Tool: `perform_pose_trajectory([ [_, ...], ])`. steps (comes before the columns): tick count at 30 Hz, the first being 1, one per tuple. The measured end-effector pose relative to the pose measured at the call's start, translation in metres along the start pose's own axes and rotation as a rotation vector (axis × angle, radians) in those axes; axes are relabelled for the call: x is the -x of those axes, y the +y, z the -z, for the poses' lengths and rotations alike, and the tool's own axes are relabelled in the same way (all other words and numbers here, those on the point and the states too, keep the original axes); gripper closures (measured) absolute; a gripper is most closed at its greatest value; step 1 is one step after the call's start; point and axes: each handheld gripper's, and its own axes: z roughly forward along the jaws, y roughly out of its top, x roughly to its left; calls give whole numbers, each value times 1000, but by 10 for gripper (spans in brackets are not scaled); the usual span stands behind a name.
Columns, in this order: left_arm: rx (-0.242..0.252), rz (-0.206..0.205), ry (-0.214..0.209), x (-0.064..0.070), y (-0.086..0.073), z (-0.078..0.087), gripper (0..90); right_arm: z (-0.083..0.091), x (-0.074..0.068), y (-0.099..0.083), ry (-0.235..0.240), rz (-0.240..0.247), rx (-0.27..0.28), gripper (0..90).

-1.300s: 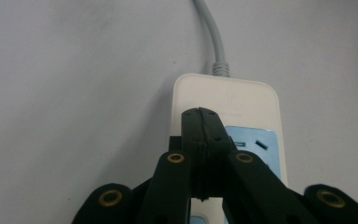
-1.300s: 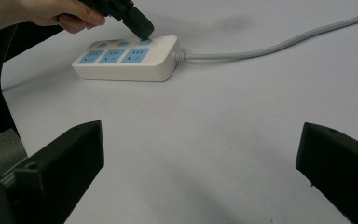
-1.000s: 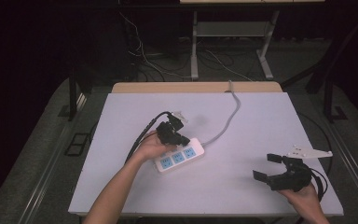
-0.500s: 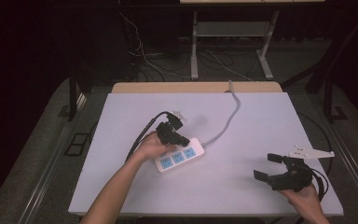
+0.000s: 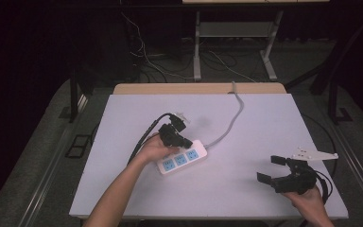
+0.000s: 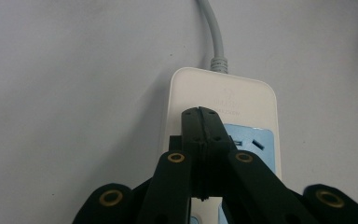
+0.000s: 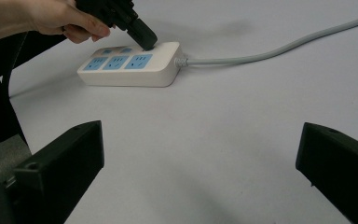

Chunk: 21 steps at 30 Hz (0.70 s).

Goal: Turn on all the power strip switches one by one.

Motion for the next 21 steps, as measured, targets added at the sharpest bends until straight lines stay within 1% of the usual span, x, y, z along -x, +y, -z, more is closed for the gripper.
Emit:
perform_pose_trajectory([
  [3, -2, 1, 2, 0, 0, 0, 898, 0, 0, 0, -1, -1, 0, 9],
  [5, -2, 13, -1, -1, 1, 1, 897, 0, 0, 0, -1, -2, 0, 10],
  [7, -4, 5, 17, -1, 1, 3, 897, 0, 1, 0, 0, -3, 0, 10],
  [9, 10, 9, 17, -3, 0, 7, 897, 0, 1, 0, -1, -3, 1, 9],
  [12, 46, 20, 21, -5, 0, 16, 896, 1, 2, 0, -2, -5, 1, 9],
  [15, 76, 32, 35, -8, -1, 25, 894, 0, 2, 0, -2, -5, 1, 10],
  [18, 96, 33, 43, -9, -4, 34, 892, 0, 2, 0, -2, -3, 1, 10],
  [19, 108, 33, 48, -9, -4, 37, 884, 0, 1, 0, -2, -4, 0, 10],
  [21, 125, 35, 55, -8, -6, 44, 836, 0, 1, 0, -2, -4, -2, 10],
])
